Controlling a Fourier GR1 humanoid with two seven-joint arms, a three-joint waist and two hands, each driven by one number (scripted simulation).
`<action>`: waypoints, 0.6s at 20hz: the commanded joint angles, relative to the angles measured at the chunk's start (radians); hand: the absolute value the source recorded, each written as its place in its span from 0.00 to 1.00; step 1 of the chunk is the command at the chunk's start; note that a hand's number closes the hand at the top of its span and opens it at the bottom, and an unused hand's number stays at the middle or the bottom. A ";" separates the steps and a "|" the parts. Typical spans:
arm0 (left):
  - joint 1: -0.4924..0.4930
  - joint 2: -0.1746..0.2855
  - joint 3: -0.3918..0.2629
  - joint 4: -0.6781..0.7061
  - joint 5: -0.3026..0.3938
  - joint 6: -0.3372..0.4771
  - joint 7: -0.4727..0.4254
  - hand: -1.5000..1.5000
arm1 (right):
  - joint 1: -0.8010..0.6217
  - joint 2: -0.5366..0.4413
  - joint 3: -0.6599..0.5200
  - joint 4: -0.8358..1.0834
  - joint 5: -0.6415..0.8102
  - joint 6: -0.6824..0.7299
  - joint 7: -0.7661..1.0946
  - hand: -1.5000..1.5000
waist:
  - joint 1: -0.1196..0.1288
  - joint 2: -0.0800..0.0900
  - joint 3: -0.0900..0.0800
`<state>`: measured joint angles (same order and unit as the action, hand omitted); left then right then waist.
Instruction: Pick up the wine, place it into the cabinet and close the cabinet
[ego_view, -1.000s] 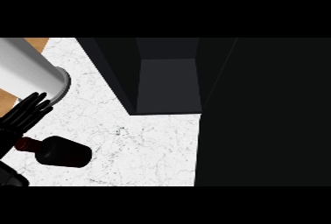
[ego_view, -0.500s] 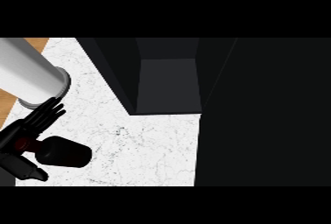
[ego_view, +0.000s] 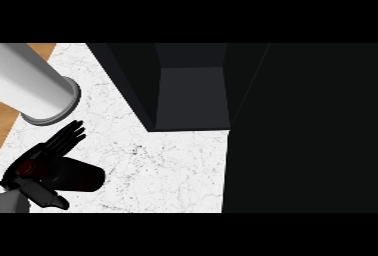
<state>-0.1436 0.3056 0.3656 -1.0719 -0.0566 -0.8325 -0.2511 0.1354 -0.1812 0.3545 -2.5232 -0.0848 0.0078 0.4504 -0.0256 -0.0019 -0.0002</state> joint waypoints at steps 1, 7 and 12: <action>0.053 -0.014 -0.055 0.032 -0.083 0.007 -0.143 0.00 | 0.019 -0.015 -0.030 -0.231 -0.072 -0.021 0.121 0.00 | 0.011 0.001 -0.002; -0.003 0.031 -0.038 0.192 -0.063 0.003 -0.205 0.00 | 0.056 -0.018 -0.008 -0.216 -0.060 -0.012 0.079 0.00 | -0.001 0.002 -0.002; -0.030 -0.019 -0.041 0.231 -0.021 0.040 -0.164 0.00 | 0.023 -0.038 -0.027 -0.259 -0.079 -0.012 0.131 0.00 | 0.007 0.000 -0.001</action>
<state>-0.1546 0.3024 0.3185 -0.8860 -0.1028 -0.7530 -0.3822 0.1346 -0.1829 0.3620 -2.5208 -0.0807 0.0001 0.4482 -0.0226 -0.0021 0.0002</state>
